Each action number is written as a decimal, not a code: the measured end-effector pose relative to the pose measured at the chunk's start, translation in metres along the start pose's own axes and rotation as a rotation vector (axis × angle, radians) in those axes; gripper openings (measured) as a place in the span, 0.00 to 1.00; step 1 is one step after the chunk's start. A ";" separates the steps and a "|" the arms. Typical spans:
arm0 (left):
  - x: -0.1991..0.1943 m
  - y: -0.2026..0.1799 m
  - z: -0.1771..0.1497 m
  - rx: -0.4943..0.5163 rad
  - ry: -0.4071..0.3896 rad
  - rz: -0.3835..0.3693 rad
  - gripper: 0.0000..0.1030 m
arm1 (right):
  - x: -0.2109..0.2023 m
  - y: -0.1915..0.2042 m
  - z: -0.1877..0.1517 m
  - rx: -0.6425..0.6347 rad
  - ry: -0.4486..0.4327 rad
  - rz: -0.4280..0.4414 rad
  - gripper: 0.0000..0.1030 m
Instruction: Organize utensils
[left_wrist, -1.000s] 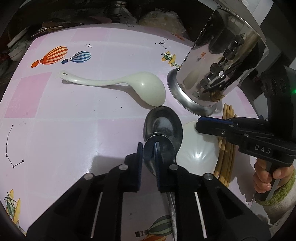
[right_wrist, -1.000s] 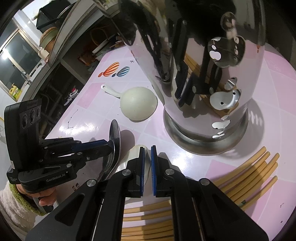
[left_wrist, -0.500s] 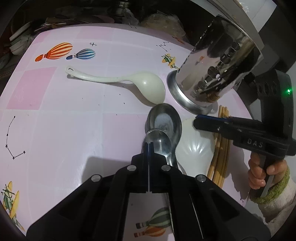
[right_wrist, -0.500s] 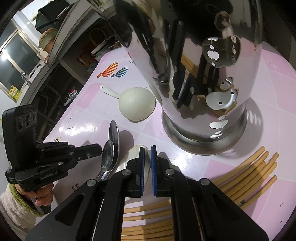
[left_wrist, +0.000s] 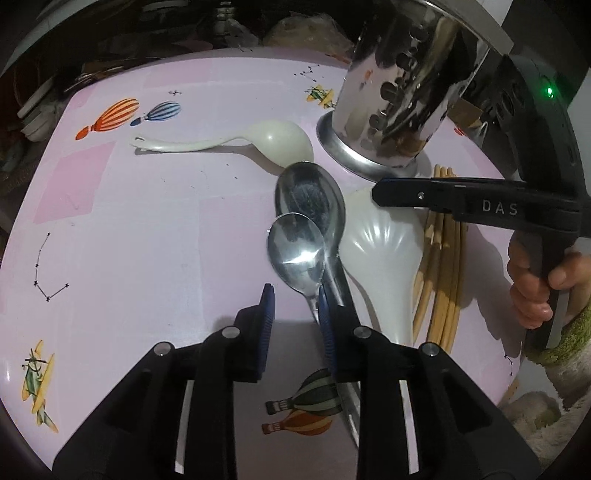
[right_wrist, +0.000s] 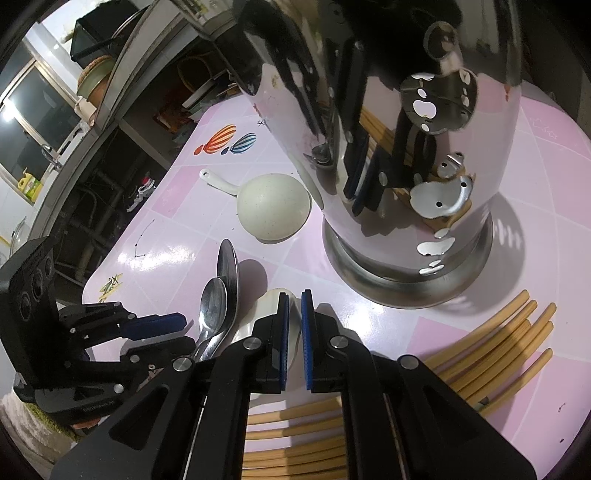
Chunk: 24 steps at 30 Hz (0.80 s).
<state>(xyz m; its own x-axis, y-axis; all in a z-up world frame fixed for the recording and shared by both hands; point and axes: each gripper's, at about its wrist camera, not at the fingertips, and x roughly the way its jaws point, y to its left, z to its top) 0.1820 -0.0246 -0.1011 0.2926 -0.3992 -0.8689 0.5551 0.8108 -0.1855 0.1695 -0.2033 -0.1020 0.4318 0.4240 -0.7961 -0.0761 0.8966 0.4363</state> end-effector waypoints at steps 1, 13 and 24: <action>0.001 0.000 0.000 0.001 0.007 0.000 0.23 | 0.000 -0.001 0.000 0.000 0.000 0.001 0.07; 0.008 -0.012 0.008 0.051 0.058 0.101 0.24 | -0.003 -0.003 -0.001 0.006 0.000 0.009 0.07; 0.005 0.005 0.004 0.027 0.058 0.169 0.23 | -0.004 -0.001 0.001 0.004 0.000 0.005 0.07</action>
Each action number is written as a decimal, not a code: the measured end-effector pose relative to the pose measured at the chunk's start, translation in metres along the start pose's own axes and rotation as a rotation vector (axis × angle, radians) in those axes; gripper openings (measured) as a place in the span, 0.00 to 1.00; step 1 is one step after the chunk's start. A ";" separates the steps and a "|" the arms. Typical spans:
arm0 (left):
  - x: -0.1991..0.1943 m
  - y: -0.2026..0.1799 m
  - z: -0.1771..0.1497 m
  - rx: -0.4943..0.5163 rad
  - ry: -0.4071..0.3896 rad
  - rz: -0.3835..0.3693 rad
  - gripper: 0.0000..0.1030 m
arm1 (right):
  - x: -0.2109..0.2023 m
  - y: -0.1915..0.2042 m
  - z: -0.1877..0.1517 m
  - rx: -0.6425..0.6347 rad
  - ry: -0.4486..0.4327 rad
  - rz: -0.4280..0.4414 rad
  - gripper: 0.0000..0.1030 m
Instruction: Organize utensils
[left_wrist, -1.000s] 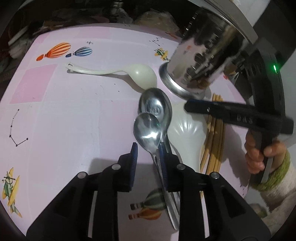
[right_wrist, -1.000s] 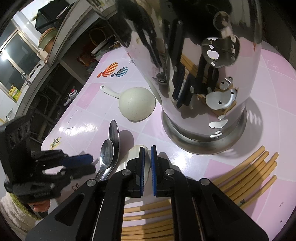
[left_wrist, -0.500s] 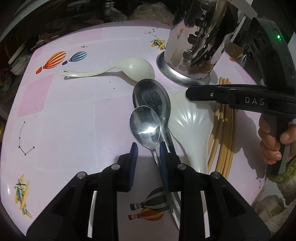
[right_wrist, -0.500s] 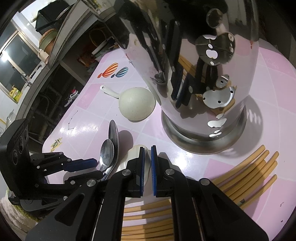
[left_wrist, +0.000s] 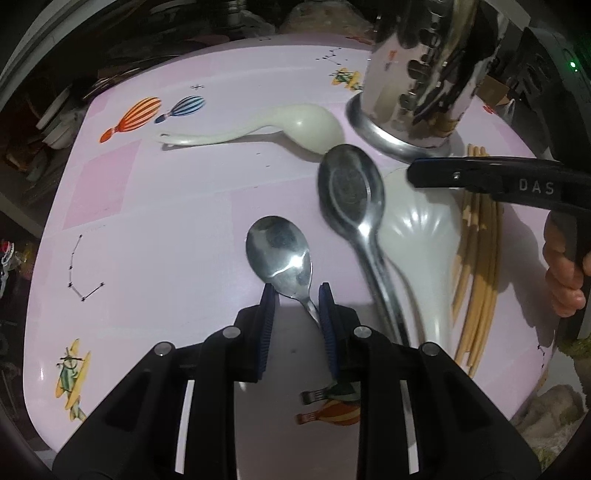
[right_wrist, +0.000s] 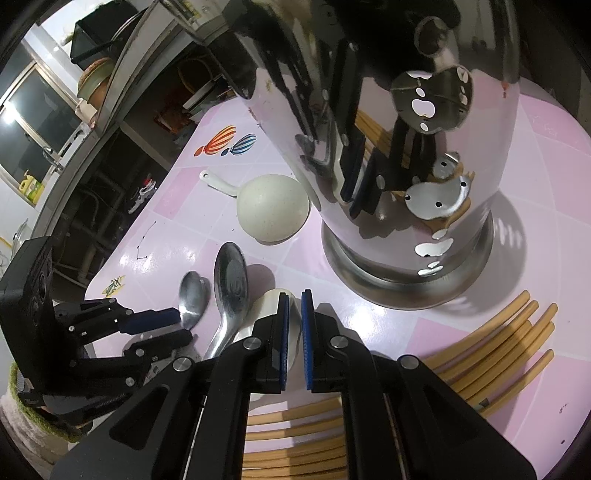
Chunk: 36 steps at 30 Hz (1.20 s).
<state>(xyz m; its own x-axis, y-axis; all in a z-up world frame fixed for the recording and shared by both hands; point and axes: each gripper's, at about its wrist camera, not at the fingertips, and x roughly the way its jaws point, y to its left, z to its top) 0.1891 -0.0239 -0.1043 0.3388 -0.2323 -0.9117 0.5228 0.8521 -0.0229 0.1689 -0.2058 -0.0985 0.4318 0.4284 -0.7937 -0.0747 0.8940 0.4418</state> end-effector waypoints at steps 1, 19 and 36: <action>0.000 0.003 -0.001 -0.005 -0.001 0.004 0.23 | 0.000 -0.001 0.001 0.002 0.000 0.001 0.07; 0.016 0.016 0.020 -0.068 -0.065 0.051 0.42 | 0.008 -0.007 0.003 0.026 -0.005 0.027 0.08; 0.016 0.024 0.025 -0.152 -0.100 0.041 0.34 | 0.007 -0.012 0.001 0.041 -0.008 0.040 0.08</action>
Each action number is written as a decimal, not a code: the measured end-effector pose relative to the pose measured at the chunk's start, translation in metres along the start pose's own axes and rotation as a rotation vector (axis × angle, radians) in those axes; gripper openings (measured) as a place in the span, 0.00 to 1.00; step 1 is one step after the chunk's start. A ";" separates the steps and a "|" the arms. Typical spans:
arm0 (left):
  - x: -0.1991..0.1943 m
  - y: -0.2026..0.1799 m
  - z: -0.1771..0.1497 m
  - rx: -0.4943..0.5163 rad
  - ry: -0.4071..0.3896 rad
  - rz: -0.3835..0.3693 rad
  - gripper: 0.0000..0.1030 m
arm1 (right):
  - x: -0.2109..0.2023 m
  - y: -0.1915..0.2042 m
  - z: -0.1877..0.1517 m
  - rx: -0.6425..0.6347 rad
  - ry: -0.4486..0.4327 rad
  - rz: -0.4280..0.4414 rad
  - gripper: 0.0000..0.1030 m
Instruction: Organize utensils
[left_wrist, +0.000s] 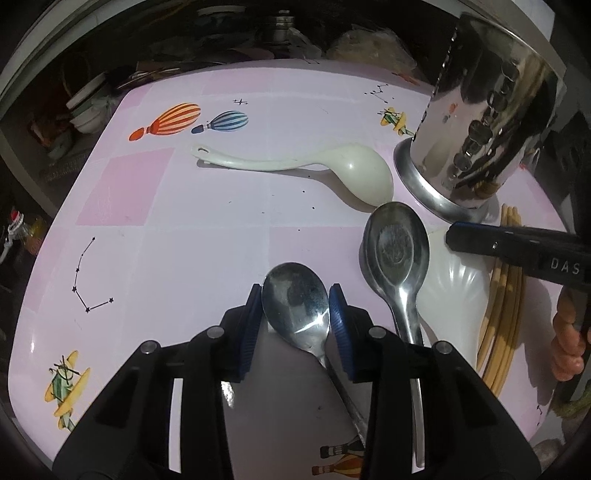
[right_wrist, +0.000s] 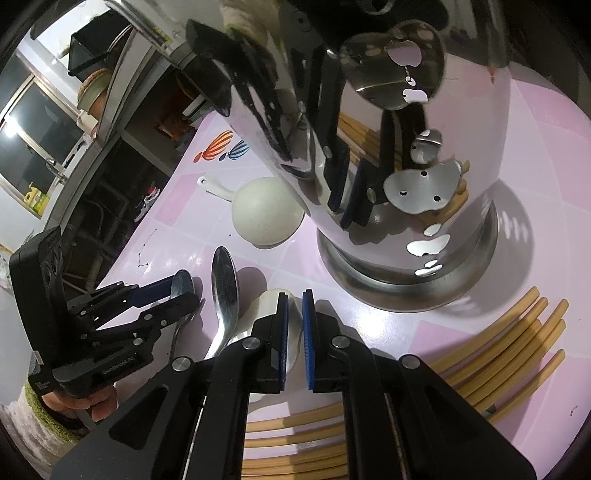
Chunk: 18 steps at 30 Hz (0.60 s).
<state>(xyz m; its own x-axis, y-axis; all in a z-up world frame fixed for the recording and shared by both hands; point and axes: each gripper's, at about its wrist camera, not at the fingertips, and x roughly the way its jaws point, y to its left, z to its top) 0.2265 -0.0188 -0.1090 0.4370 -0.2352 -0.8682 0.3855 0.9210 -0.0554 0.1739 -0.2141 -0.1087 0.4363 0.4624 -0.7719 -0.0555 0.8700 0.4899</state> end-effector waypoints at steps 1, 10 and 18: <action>0.000 0.000 -0.001 -0.004 0.001 0.001 0.34 | 0.000 0.000 0.000 0.001 0.000 0.000 0.08; -0.010 -0.002 -0.002 0.010 -0.043 0.015 0.34 | -0.002 0.001 -0.001 -0.003 -0.006 -0.010 0.08; -0.032 -0.002 -0.005 0.036 -0.134 0.029 0.34 | -0.021 0.010 0.000 -0.034 -0.051 -0.025 0.07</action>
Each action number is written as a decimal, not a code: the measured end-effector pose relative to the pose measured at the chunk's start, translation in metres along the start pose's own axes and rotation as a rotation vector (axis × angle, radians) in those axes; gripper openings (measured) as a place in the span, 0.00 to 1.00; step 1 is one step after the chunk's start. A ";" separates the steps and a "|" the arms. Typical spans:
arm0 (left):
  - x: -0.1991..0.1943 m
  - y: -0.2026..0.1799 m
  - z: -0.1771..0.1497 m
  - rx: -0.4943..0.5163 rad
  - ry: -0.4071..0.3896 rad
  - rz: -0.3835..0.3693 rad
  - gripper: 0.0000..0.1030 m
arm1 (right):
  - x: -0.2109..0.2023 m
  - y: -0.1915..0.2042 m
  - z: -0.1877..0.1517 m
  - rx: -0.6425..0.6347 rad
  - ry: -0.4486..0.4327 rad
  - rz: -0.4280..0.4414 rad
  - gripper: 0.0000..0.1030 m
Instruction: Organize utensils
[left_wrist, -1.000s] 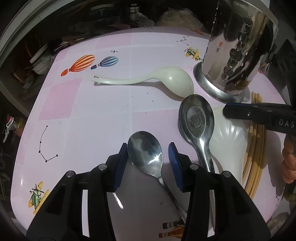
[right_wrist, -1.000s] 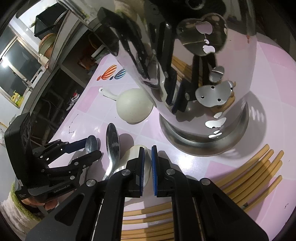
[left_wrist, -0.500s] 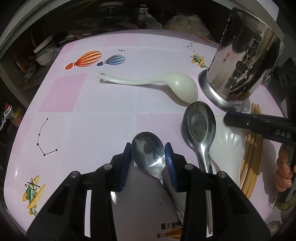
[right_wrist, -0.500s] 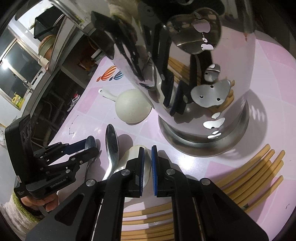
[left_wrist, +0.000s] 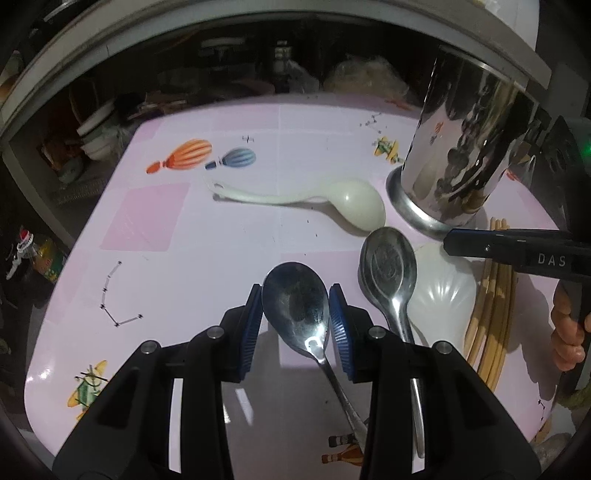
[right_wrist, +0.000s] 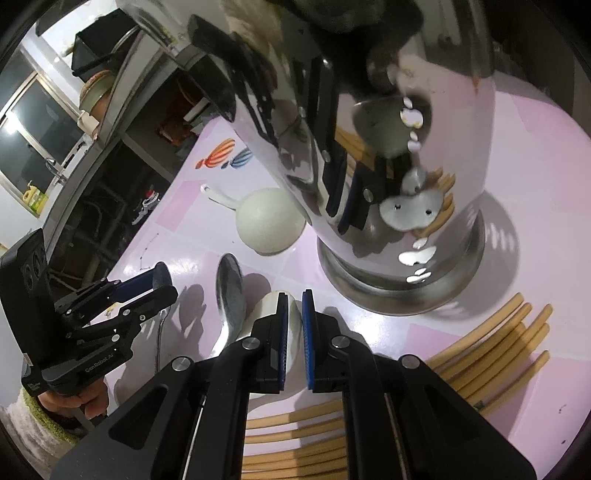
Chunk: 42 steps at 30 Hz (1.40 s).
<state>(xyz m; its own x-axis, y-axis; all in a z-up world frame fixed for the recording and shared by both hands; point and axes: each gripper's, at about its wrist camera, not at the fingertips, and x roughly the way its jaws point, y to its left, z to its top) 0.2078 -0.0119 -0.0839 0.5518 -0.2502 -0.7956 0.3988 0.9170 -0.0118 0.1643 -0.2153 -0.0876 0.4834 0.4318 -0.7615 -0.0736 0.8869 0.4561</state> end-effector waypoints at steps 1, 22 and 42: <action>-0.002 0.001 0.000 -0.002 -0.007 0.001 0.34 | -0.003 0.002 0.000 -0.007 -0.007 -0.001 0.07; -0.029 0.004 -0.002 -0.025 -0.100 -0.010 0.34 | -0.017 -0.004 -0.001 0.038 0.077 -0.014 0.36; -0.015 0.025 -0.016 -0.103 -0.075 -0.042 0.34 | 0.027 0.034 -0.012 -0.171 0.164 -0.240 0.36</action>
<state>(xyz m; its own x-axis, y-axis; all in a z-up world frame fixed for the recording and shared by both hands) 0.1973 0.0198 -0.0818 0.5913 -0.3079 -0.7454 0.3473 0.9314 -0.1092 0.1643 -0.1716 -0.0979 0.3592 0.2160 -0.9079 -0.1266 0.9751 0.1819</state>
